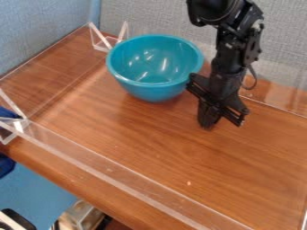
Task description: Remove the mushroom from inside the blue bowl and put it on the table
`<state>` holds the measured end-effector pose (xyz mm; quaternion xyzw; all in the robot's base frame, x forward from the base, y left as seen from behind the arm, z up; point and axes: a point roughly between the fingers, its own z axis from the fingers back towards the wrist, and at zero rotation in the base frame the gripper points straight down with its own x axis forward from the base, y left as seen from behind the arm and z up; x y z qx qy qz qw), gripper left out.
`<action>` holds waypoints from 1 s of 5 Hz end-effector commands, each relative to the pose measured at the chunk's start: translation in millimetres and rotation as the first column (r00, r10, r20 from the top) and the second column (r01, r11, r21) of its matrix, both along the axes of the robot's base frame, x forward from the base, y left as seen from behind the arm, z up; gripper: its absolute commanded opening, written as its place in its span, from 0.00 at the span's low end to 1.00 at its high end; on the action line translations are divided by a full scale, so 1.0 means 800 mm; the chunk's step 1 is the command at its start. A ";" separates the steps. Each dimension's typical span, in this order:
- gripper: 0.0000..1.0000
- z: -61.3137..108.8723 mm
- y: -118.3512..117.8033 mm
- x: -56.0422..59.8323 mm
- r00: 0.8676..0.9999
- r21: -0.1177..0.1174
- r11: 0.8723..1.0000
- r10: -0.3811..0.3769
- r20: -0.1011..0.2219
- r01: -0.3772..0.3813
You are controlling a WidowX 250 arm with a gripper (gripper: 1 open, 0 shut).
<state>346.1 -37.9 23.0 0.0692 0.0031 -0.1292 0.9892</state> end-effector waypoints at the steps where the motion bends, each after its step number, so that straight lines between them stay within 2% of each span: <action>1: 0.00 0.019 0.009 0.003 0.999 -0.004 1.000 0.017 0.037 -0.017; 5: 0.00 0.023 -0.014 -0.010 0.999 -0.004 0.999 -0.034 0.017 0.034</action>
